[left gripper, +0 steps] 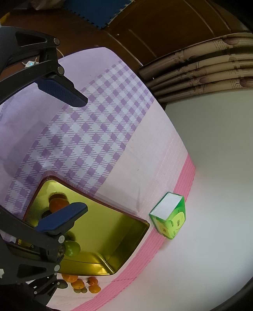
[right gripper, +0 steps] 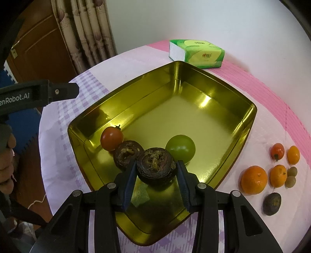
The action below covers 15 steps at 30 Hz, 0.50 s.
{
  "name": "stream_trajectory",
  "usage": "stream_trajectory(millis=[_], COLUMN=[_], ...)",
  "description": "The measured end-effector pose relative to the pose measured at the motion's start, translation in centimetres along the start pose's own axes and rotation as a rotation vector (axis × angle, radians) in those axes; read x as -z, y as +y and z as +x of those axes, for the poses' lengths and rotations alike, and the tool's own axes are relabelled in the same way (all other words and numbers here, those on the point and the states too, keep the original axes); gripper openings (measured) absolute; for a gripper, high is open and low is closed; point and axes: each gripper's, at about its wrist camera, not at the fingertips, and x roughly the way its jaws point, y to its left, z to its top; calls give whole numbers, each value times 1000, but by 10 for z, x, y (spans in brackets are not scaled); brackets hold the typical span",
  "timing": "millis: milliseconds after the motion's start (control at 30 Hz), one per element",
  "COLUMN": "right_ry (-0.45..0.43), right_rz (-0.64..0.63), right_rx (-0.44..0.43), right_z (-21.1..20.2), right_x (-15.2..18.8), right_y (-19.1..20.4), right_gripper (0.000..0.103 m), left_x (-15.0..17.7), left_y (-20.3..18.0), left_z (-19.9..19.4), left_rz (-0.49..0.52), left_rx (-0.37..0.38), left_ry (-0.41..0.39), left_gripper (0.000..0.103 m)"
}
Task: Organize fruits
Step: 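Carry the second dark brown fruit into the tin with the right tool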
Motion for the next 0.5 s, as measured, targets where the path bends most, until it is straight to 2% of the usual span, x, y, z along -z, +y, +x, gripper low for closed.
stream_trajectory(millis=[500], right_ry=[15], right_rz=[-9], right_rx=[-11], right_z=[5], right_x=[-1], right_y=[4], right_gripper=[43], left_x=[2], left_y=[-3], left_z=[-1], left_rz=[6], left_rx=[6], left_ry=[-3], left_gripper=[97])
